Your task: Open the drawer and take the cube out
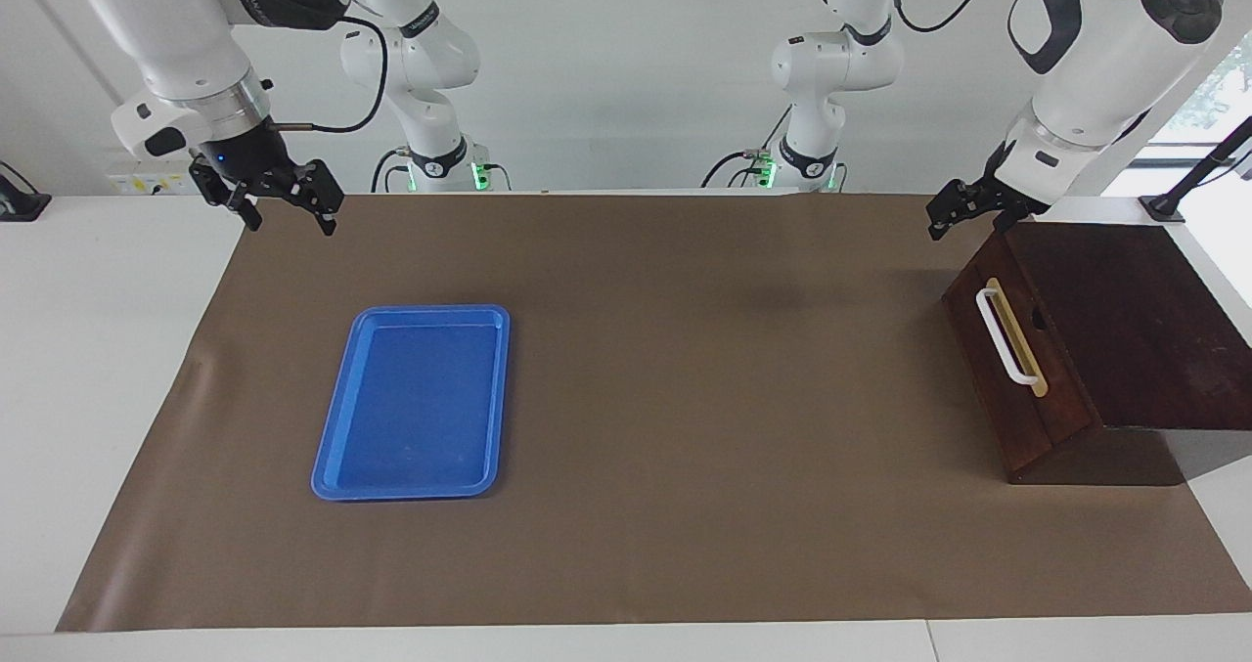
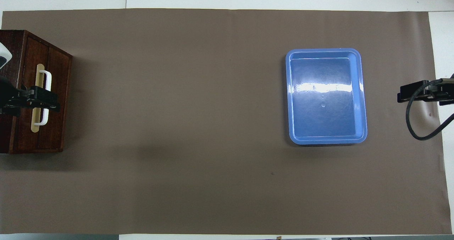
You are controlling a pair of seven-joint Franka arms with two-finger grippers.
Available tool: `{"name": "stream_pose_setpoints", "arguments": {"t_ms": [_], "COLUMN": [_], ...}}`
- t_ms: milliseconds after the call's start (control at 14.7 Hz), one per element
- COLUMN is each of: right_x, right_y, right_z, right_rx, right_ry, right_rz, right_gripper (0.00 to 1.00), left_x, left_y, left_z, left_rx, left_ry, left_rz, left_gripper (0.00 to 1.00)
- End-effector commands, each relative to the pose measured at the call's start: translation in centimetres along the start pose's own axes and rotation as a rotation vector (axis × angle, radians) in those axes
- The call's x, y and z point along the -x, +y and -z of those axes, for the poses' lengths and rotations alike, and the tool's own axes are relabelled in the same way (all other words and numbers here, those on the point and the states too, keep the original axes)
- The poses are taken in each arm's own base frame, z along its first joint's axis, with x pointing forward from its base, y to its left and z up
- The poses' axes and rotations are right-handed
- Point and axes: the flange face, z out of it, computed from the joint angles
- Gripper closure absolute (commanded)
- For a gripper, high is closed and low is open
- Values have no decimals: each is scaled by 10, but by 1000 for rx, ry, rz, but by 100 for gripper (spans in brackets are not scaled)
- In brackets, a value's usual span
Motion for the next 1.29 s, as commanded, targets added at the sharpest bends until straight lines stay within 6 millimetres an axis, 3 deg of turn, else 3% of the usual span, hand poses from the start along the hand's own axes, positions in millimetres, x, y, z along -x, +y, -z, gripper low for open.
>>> {"name": "stream_pose_setpoints", "arguments": {"t_ms": [0,407,611,815,1019,1222], "right_x": [6,6,6,6,5,5], "right_y": [4,4,4,4,5,6], "right_z": [0,-1,-1,-1,-1,-1], "right_rx": [1,1,3,1,1,1], "right_ry": [11,8,9,9,11,11], "right_rz": [11,11,11,11,9,6], "right_gripper": [0,0,0,0,0,0], "left_x": [1,-3,-10,-32,-54,-67], "left_y": [0,2,11,28,64,59], "left_z": [5,5,-13,-48,-100,-124], "left_rx": [17,14,-69,-217,-401,-442], "left_ry": [22,55,114,127,125,157], "left_rz": [-10,-6,-38,-74,-147,-182], "left_gripper": [0,0,0,0,0,0]}}
